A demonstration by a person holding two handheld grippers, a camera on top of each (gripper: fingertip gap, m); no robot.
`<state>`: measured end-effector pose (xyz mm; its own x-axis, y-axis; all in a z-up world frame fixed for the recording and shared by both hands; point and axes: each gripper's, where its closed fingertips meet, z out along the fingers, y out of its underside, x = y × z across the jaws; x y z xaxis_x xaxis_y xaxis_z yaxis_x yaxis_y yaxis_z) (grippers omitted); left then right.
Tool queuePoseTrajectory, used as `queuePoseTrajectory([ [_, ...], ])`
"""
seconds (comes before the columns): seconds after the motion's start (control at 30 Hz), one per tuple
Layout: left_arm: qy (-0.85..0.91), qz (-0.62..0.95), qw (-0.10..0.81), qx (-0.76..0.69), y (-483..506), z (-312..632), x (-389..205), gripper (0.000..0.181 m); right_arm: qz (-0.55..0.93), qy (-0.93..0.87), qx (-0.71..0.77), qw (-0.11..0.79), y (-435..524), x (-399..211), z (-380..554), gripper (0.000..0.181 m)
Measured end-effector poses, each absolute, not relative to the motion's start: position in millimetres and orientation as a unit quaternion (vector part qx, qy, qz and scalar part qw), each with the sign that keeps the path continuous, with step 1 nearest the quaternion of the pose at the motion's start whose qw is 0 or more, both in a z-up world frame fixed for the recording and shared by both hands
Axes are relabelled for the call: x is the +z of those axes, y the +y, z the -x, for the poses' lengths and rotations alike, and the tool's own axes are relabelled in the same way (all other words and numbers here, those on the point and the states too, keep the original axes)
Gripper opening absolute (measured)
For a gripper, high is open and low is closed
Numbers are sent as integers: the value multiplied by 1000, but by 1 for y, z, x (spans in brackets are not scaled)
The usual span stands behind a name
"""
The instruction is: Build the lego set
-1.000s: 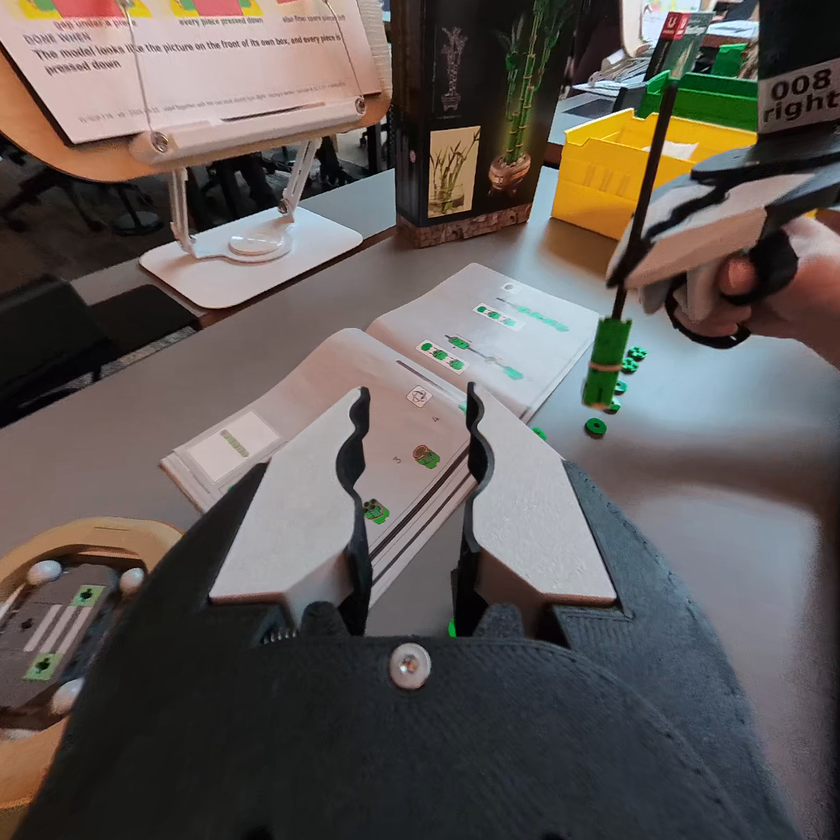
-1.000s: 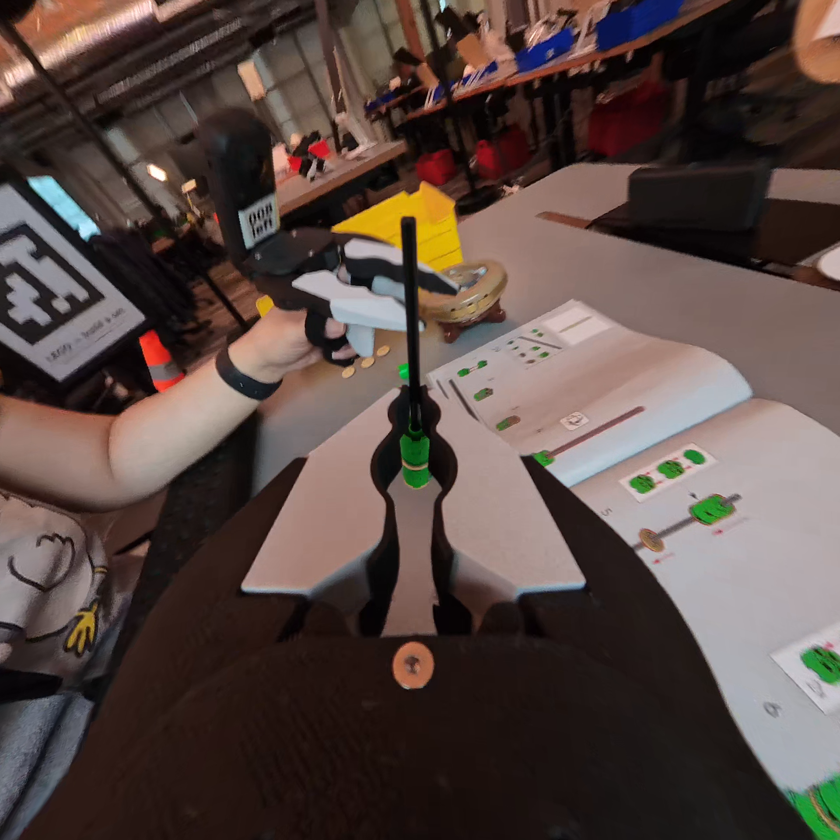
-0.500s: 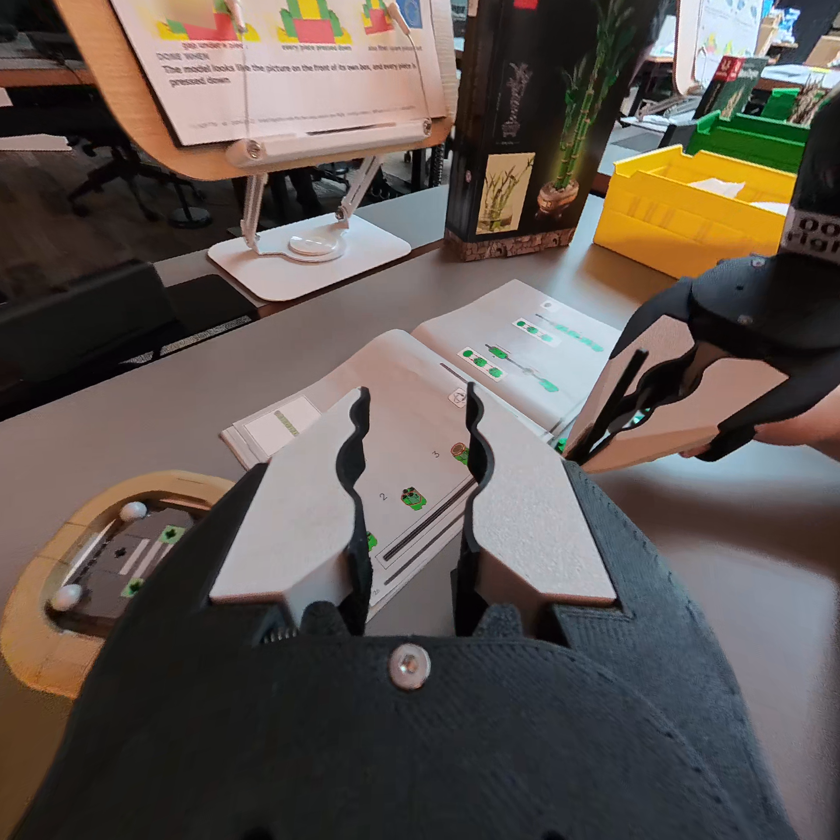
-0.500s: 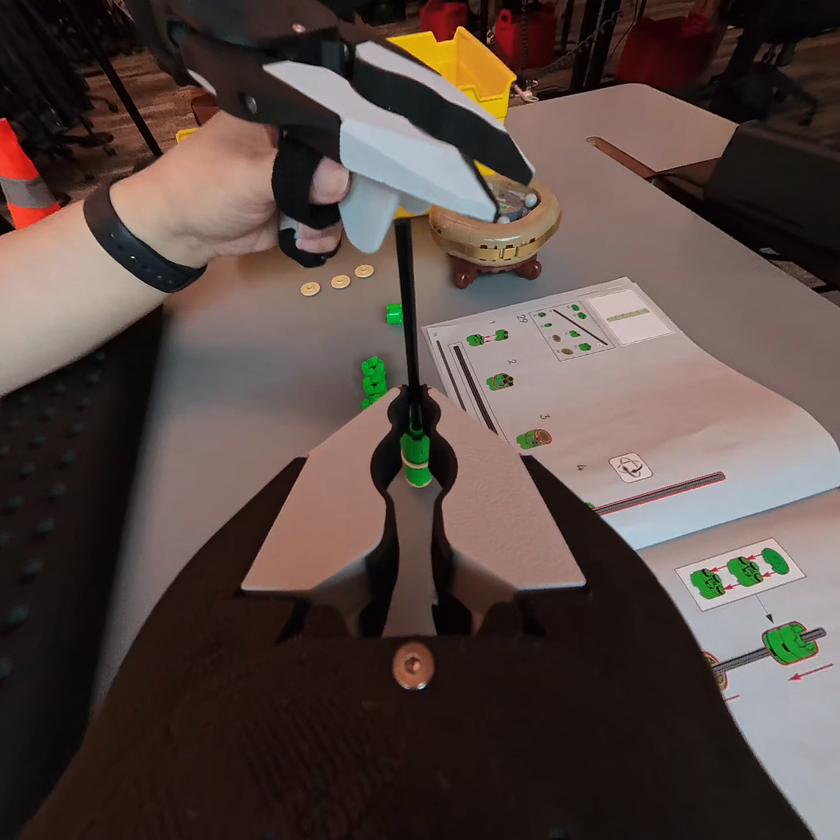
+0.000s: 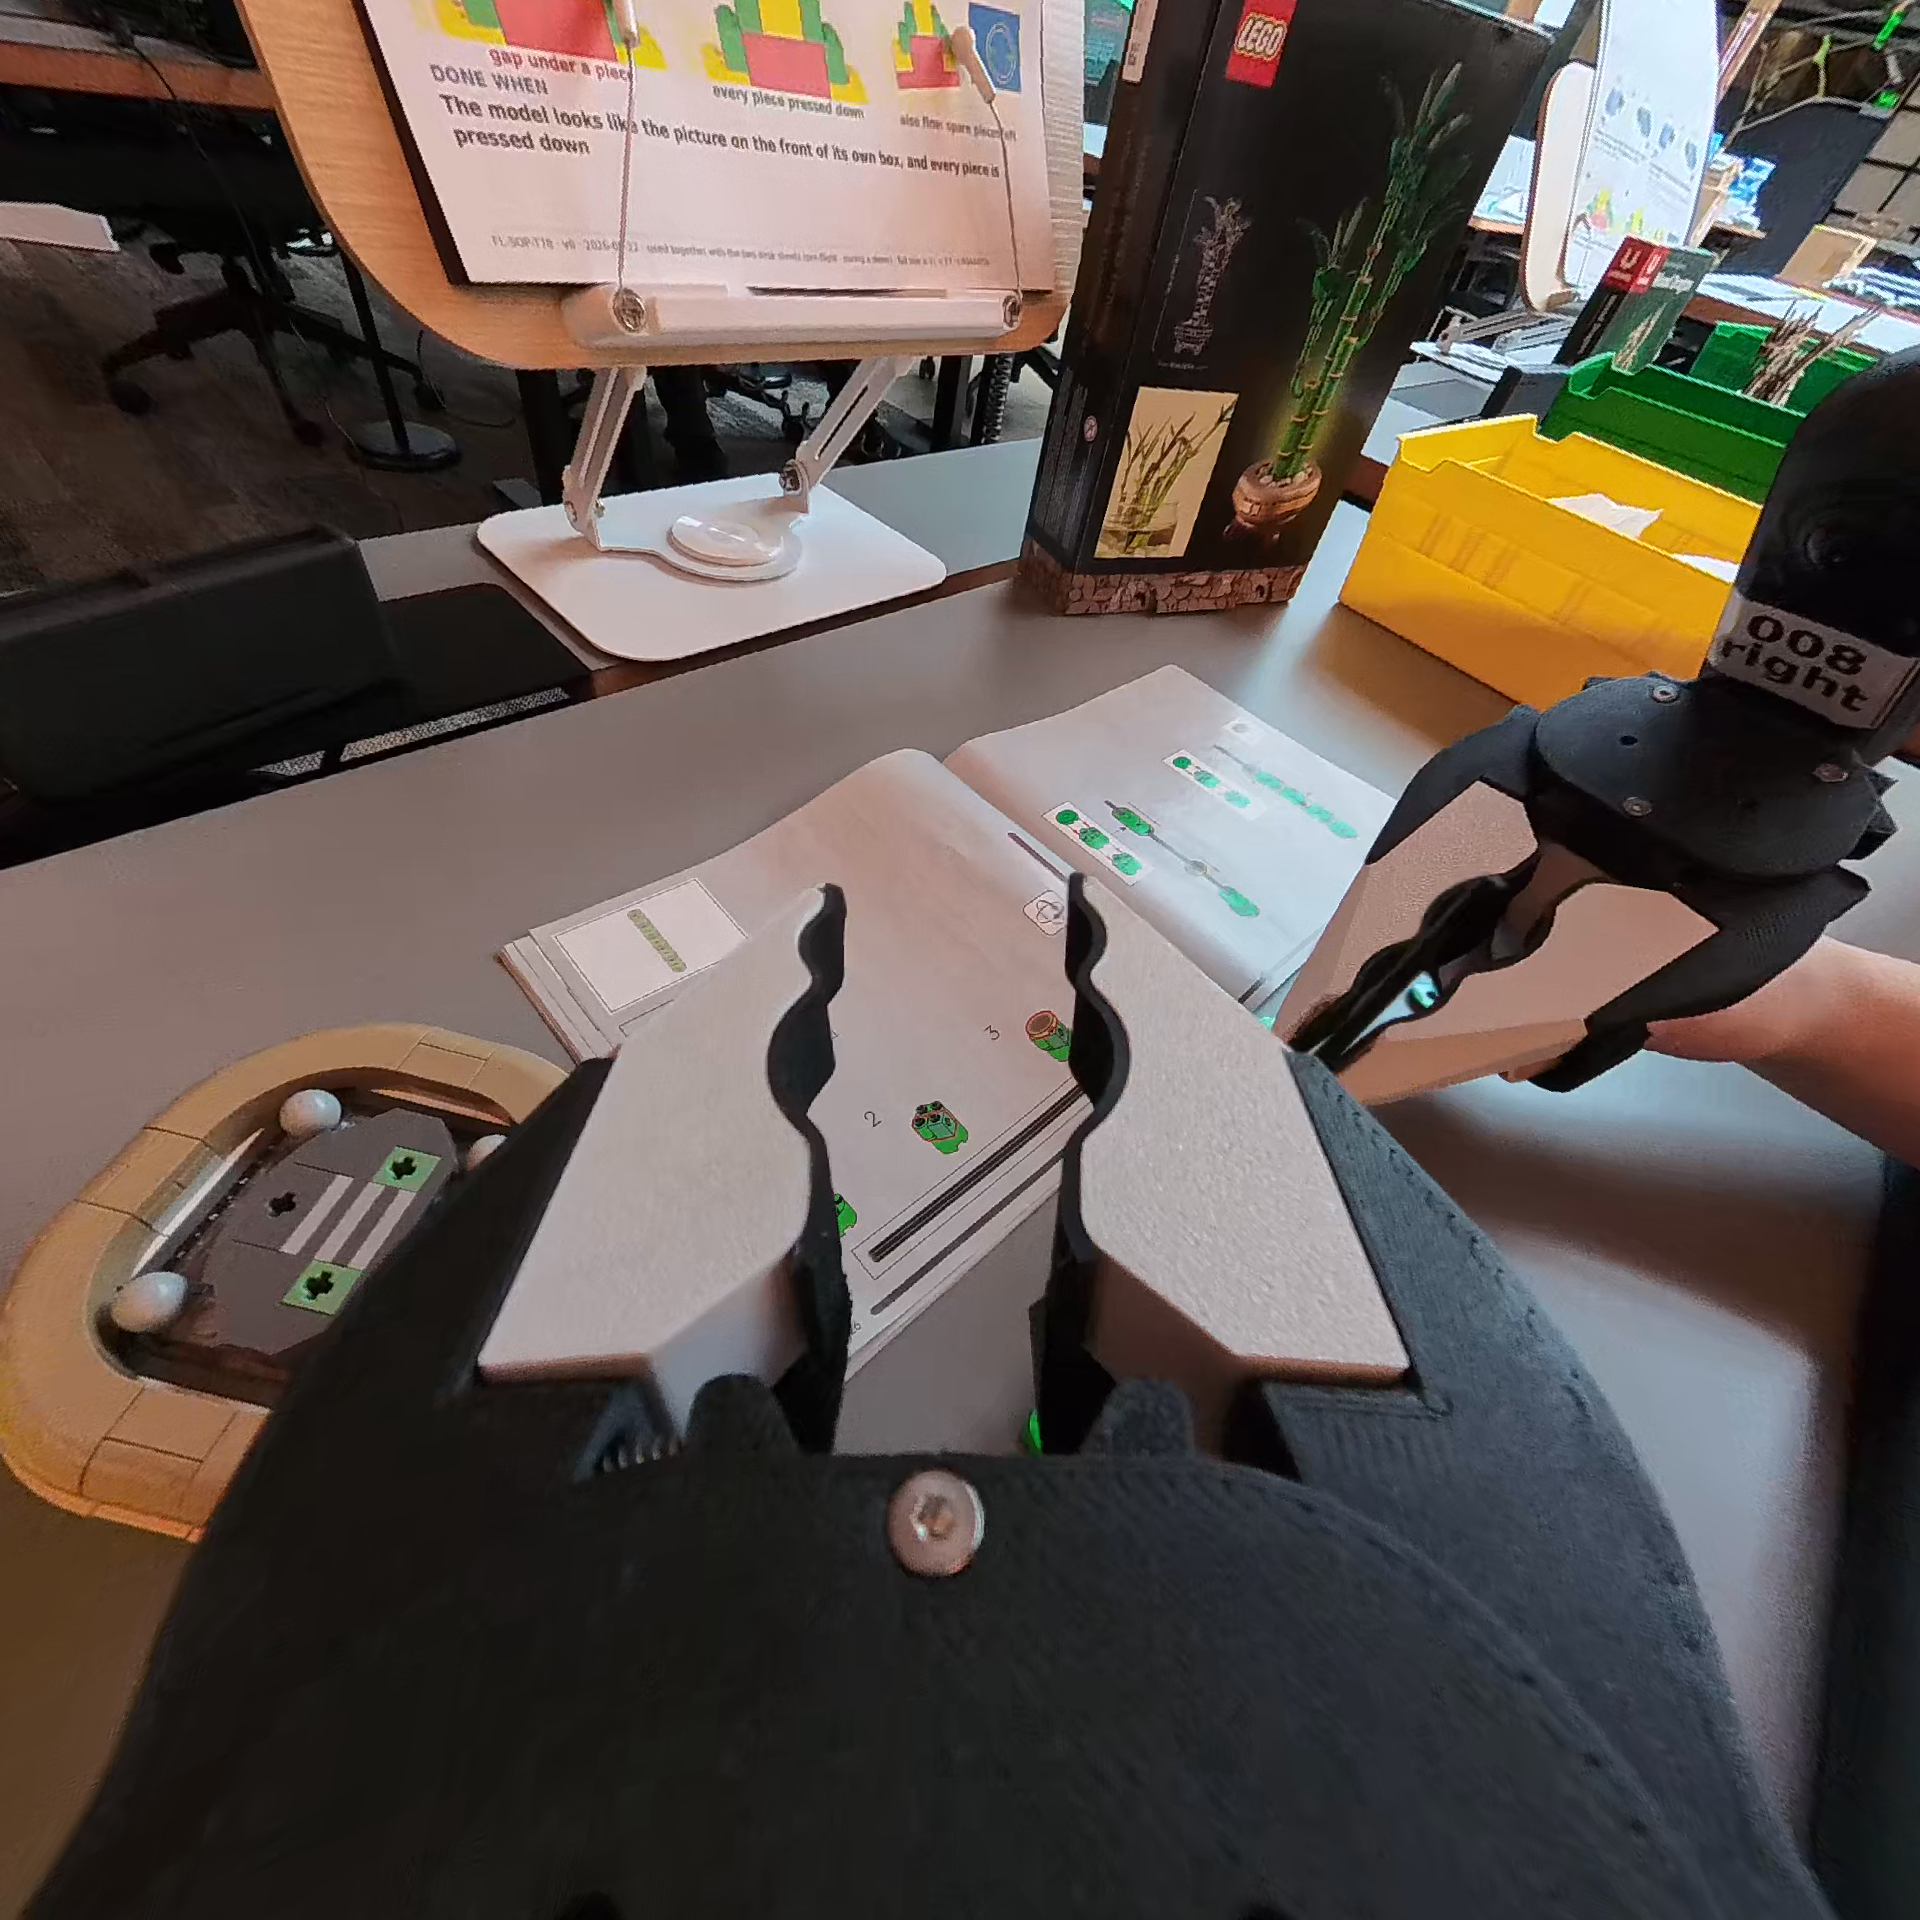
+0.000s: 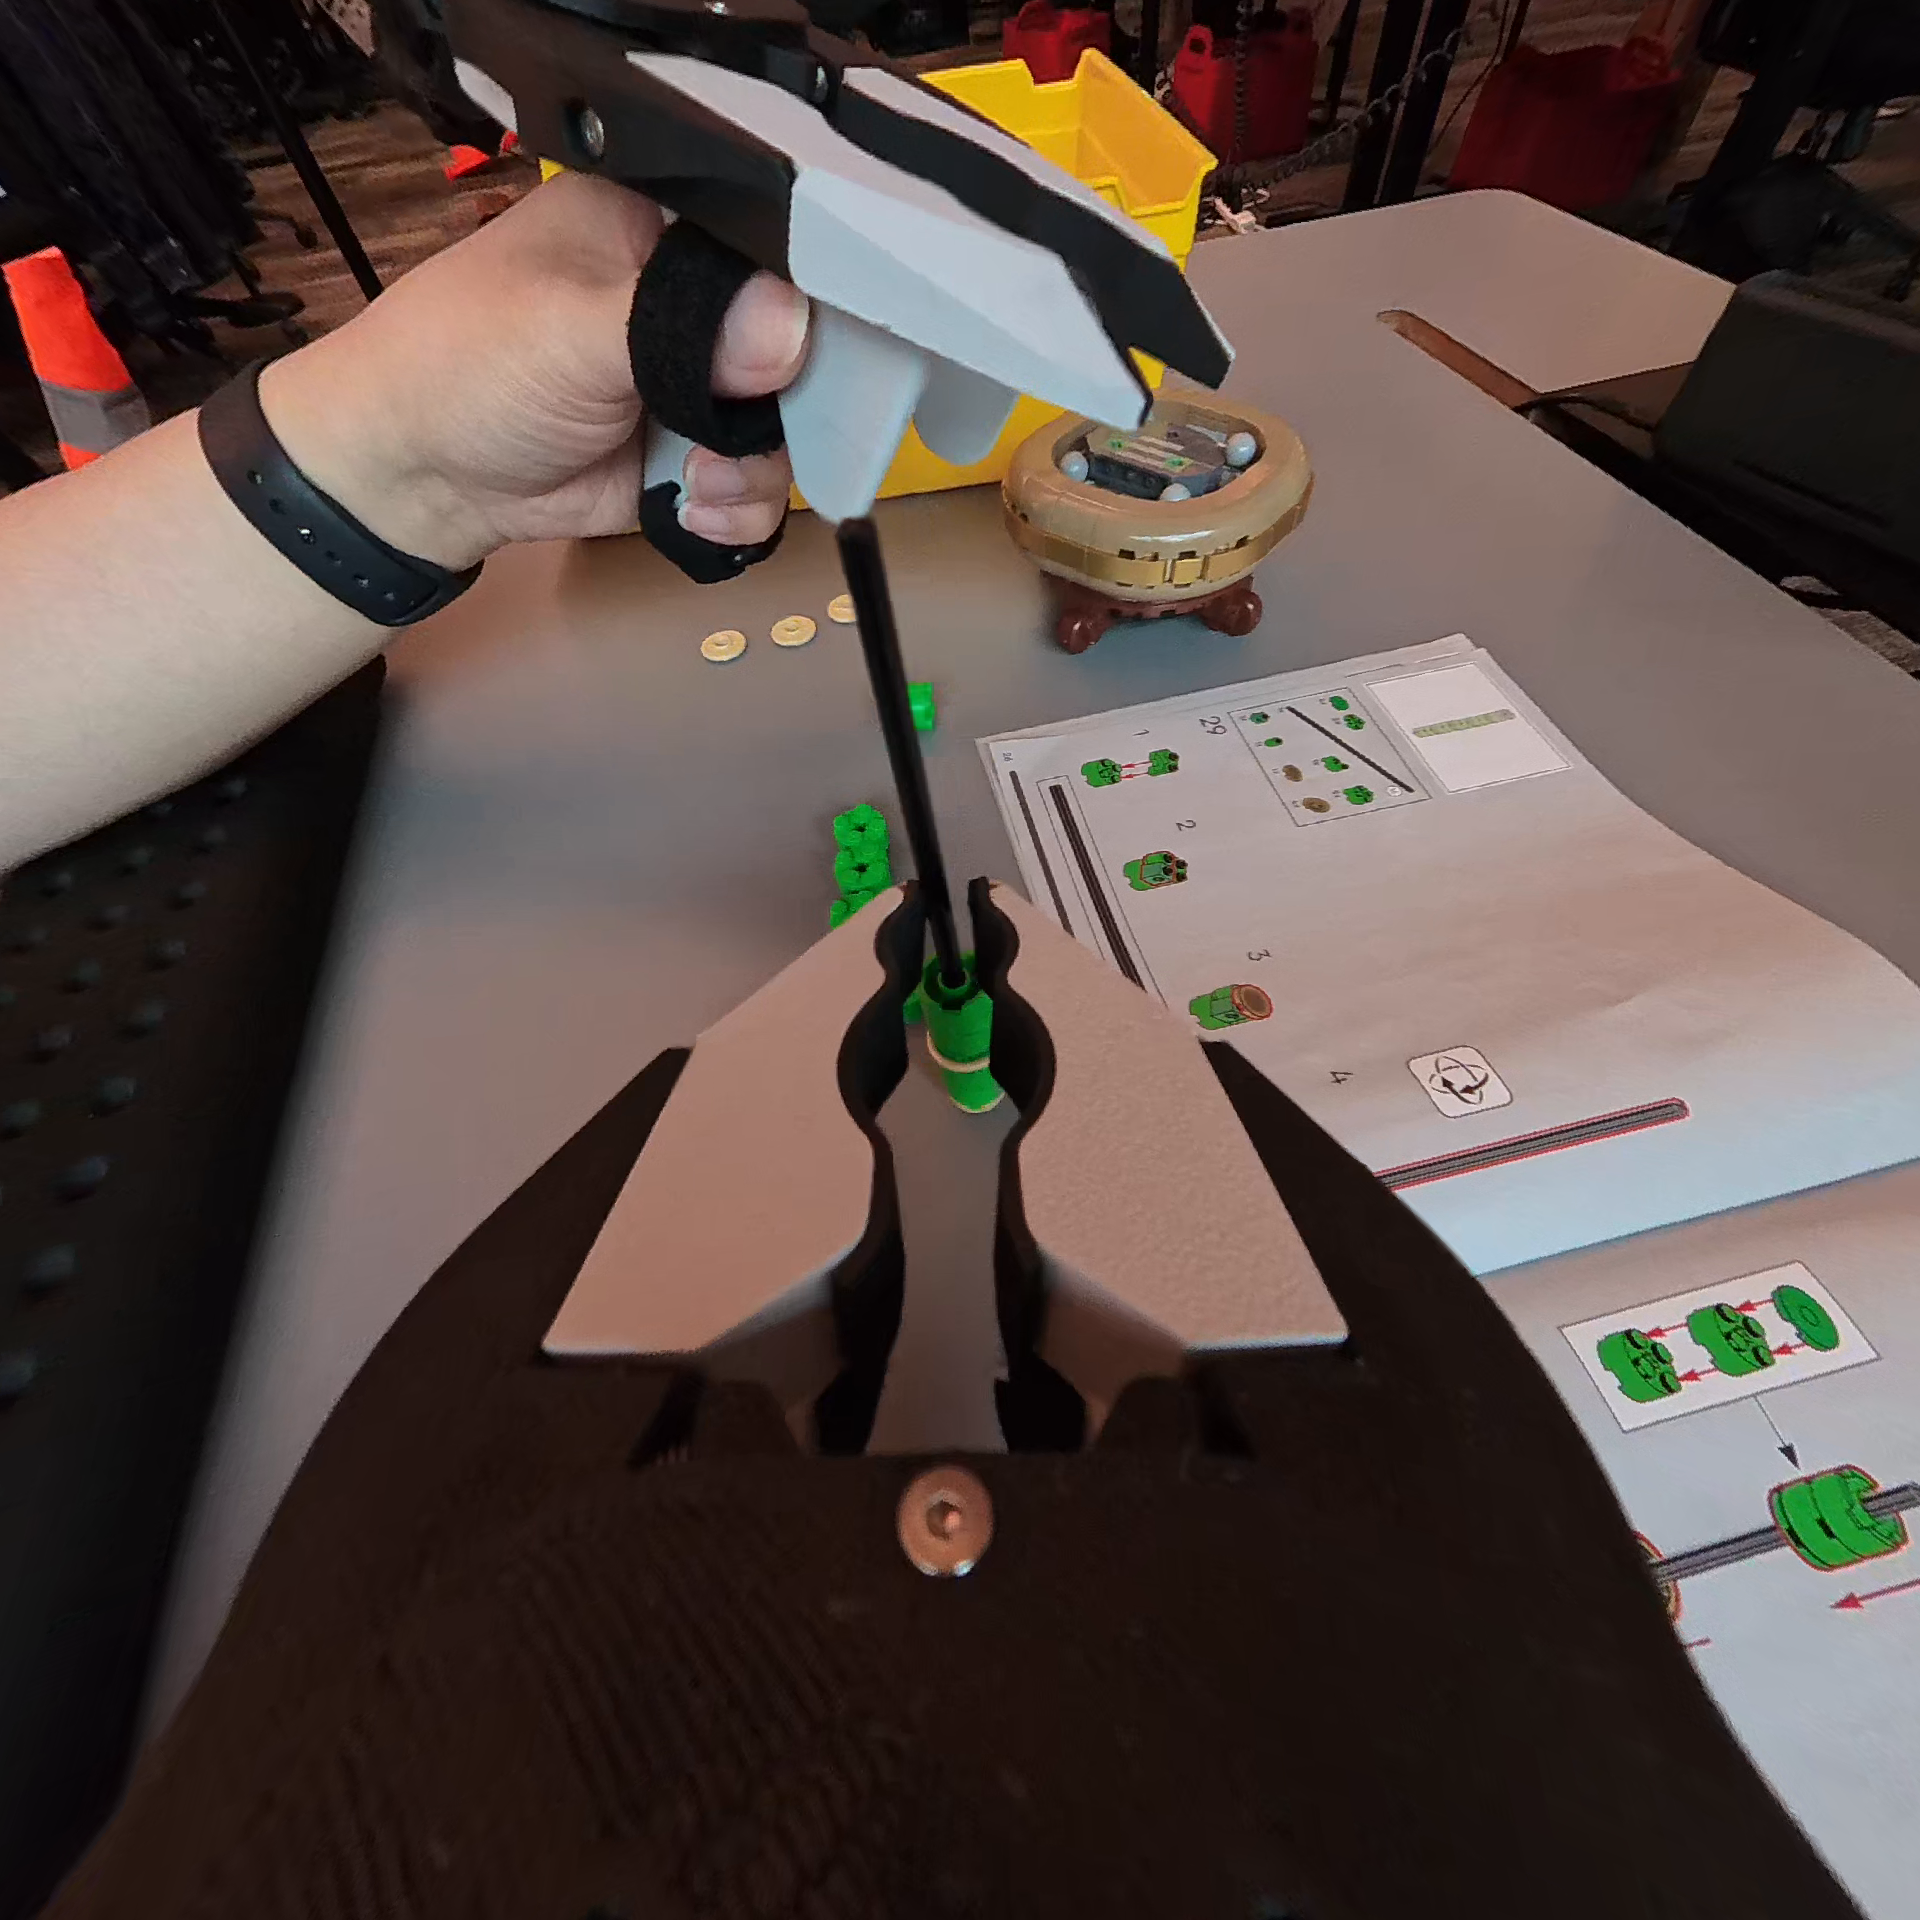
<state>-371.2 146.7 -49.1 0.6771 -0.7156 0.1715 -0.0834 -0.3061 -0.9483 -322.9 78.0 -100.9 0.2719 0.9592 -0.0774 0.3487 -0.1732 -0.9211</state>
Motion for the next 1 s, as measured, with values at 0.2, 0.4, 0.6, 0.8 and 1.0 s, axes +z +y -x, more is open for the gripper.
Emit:
queuePoseTrajectory([
  [0.2, 250, 744, 530, -321, 146, 377, -40, 42, 669, -484, 360, 435, 76, -94, 321, 16],
  [0.4, 236, 733, 554, -316, 145, 390, -26, 42, 652, -488, 360, 454, 68, -78, 305, 27],
  [0.6, 221, 718, 584, -307, 144, 406, -11, 41, 675, -470, 316, 473, 76, -57, 247, 28],
  [0.8, 231, 727, 590, -266, 145, 414, -13, 41, 770, -455, 284, 347, 78, -106, 235, 31],
  [1.0, 249, 747, 487, -379, 119, 401, -25, 41, 795, -488, 202, 298, 79, -142, 249, 24],
])
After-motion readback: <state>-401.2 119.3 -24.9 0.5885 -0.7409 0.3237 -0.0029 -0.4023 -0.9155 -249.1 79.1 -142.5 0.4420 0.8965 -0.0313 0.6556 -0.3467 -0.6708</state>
